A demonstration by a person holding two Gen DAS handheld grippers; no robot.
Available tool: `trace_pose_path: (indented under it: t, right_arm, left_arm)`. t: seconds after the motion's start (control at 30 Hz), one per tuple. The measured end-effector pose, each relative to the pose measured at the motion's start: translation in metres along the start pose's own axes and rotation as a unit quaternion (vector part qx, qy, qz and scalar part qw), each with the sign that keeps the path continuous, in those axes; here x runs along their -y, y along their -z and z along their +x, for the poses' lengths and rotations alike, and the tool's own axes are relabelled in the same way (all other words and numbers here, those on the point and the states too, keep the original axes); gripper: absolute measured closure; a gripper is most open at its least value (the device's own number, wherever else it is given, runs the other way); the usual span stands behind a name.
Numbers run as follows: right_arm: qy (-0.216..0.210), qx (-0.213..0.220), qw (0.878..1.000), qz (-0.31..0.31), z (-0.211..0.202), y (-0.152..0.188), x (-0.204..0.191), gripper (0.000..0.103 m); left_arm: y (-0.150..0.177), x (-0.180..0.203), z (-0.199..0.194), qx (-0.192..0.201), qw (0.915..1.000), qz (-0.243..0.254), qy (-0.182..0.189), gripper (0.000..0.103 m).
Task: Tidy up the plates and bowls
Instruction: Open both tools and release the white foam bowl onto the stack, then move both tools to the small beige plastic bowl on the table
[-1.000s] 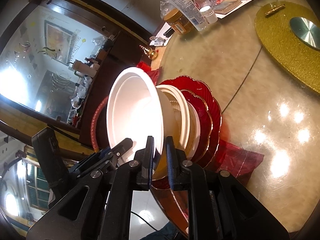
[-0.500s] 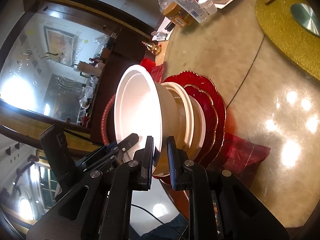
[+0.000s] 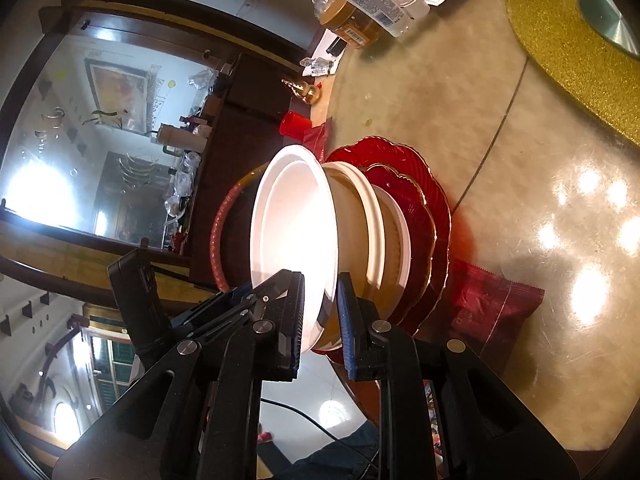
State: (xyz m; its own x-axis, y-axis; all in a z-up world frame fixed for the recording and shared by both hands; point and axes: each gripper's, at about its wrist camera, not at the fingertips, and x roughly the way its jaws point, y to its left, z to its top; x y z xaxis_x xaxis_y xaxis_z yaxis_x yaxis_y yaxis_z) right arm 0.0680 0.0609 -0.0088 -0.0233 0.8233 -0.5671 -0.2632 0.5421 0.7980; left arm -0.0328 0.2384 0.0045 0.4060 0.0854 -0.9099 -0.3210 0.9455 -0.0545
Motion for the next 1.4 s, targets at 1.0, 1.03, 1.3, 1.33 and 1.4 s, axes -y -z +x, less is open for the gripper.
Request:
trace_pose_path:
  t: [1.0, 1.03, 1.3, 1.33, 1.4]
  right_arm:
    - [0.045, 0.109, 0.992, -0.036, -0.051, 0.01, 0.012, 0.024]
    - [0.046, 0.11, 0.992, -0.035, -0.053, 0.011, 0.015, 0.024]
    - [0.067, 0.115, 0.991, -0.016, -0.074, 0.019, 0.049, 0.023]
    - [0.071, 0.118, 0.99, -0.013, -0.079, 0.021, 0.055, 0.018]
    - [0.077, 0.13, 0.989, -0.006, -0.091, 0.024, 0.065, 0.006]
  left_arm:
    - [0.02, 0.021, -0.075, 0.214, 0.9721, -0.007, -0.096, 0.025]
    - [0.02, 0.026, -0.076, 0.218, 0.9712, -0.001, -0.096, 0.024]
    - [0.015, 0.09, -0.067, 0.215, 0.9738, 0.054, -0.05, 0.024]
    - [0.015, 0.098, -0.067, 0.216, 0.9735, 0.061, -0.044, 0.024]
    - [0.014, 0.115, -0.065, 0.216, 0.9729, 0.075, -0.031, 0.024]
